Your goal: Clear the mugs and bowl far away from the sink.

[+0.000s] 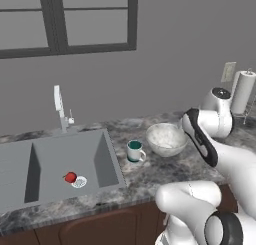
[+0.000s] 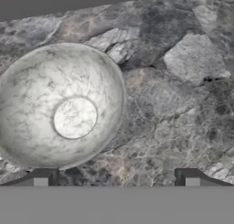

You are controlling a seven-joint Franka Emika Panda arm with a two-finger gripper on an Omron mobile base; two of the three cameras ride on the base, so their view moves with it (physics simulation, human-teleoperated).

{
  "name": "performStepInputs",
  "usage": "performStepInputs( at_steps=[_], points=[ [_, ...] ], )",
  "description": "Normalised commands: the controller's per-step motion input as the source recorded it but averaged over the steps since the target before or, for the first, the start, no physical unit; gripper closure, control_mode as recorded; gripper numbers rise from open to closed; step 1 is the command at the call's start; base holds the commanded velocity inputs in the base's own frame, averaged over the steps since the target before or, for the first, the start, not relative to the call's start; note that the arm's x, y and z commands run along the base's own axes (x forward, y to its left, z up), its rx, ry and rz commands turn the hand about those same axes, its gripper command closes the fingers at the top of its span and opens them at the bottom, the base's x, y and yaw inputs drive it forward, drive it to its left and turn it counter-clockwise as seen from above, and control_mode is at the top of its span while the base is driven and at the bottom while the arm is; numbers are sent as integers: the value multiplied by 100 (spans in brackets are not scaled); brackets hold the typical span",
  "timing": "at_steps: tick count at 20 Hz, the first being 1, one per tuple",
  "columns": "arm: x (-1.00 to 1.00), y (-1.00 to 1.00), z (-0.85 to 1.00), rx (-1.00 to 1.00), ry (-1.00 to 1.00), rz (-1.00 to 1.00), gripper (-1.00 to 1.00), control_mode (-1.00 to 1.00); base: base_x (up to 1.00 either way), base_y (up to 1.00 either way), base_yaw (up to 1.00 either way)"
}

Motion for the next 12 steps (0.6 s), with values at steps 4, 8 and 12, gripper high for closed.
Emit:
performStepInputs(
  at_steps=[4, 8, 12],
  points=[
    [45, -6, -45, 5, 0, 0, -100, -100, 0, 0, 0],
    [41, -8, -46, 3, 0, -6, -100, -100, 0, 0, 0],
    [36, -4, -34, 1, 7, -8, -100, -100, 0, 0, 0]
  ],
)
